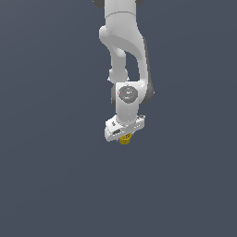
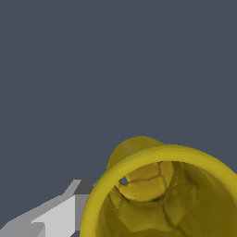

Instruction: Pick up the object and move it to a goal position.

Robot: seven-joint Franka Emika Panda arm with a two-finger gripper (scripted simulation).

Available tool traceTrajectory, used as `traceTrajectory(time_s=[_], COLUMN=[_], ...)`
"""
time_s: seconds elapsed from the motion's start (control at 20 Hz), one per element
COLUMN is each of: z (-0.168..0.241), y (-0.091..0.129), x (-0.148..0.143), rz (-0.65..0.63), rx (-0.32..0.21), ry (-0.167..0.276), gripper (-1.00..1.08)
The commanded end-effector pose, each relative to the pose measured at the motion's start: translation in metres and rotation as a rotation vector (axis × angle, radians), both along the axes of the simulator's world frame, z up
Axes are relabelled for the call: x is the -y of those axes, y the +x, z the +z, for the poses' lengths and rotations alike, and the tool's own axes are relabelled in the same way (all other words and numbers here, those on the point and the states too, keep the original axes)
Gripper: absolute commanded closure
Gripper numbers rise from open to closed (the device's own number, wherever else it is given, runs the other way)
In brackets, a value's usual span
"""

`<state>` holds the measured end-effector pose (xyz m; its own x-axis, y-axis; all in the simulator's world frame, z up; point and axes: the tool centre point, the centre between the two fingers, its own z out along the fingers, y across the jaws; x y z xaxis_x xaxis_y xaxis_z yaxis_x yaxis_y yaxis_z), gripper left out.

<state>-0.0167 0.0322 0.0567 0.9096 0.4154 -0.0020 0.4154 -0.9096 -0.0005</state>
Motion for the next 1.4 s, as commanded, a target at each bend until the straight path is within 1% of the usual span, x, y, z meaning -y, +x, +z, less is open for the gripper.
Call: traceTrajectory(time_s=[0.0, 0.25, 0.5, 1.35], z=[0.009, 0.037, 0.077, 0.264], y=[-0.001, -0.008, -0.017, -0.059], x=[0.003, 0.012, 0.025, 0.083], rz=[0.000, 0.000, 0.000, 0.001], rx=[0.002, 0.002, 0.002, 0.002], ry=[0.000, 0.000, 0.000, 0.003], gripper=[1.08, 1.08, 1.08, 1.08])
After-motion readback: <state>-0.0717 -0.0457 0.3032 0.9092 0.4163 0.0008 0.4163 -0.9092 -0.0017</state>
